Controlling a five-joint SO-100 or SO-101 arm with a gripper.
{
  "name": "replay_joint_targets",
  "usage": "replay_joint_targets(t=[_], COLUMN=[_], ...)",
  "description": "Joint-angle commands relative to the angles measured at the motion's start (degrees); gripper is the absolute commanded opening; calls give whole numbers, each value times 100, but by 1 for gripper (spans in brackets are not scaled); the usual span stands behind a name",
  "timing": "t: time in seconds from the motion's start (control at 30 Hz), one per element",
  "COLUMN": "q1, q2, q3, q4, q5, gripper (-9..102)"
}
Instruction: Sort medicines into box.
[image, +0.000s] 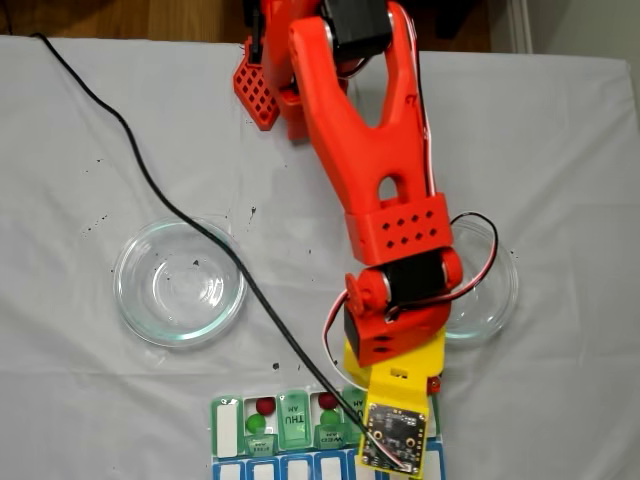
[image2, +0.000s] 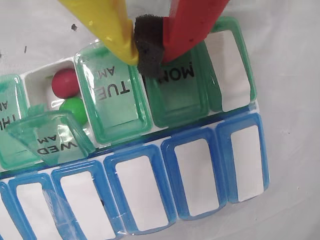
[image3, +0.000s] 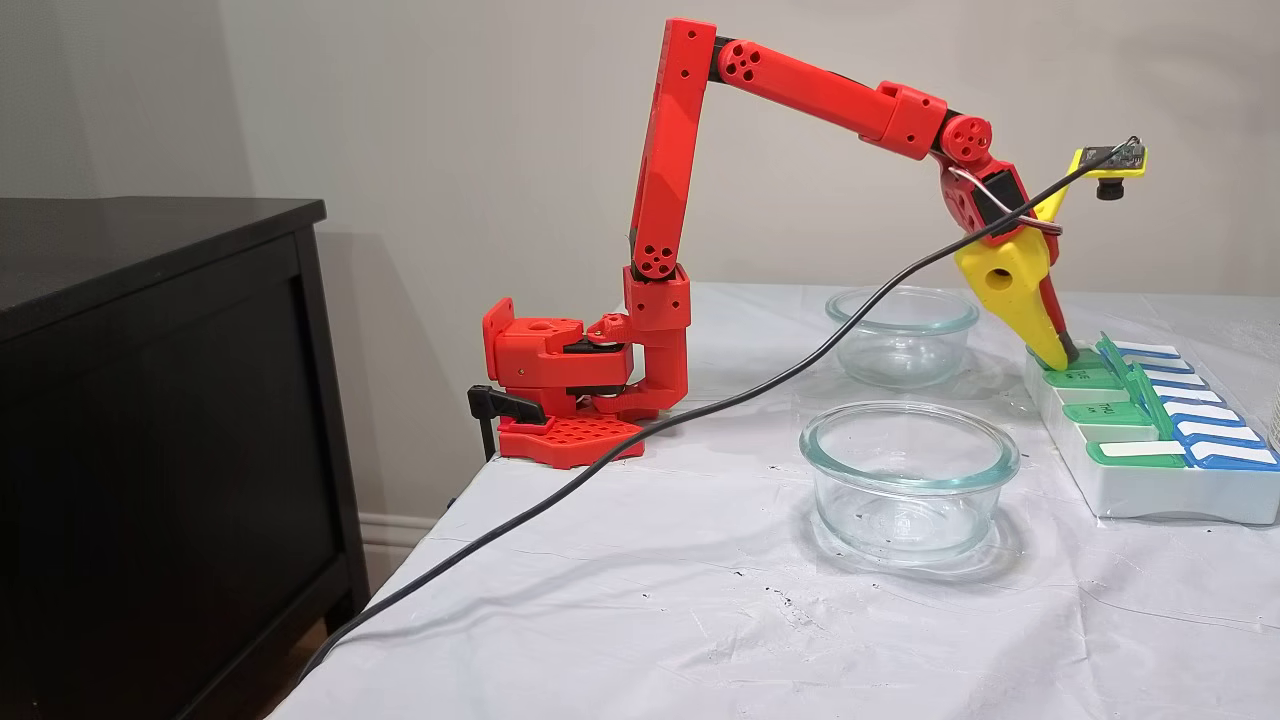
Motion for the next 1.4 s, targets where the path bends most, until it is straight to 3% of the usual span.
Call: replay_joint_targets(t=[0.0, 0.83, 1.1, 1.37], q1=[-545, -545, -343, 281], q2=[-44, -1248, 378, 1564], q3=[-158, -369, -483, -1230], q4=[527, 598, 299, 624], q5=[-334, -1187, 624, 2646], gripper=[0, 0, 0, 0])
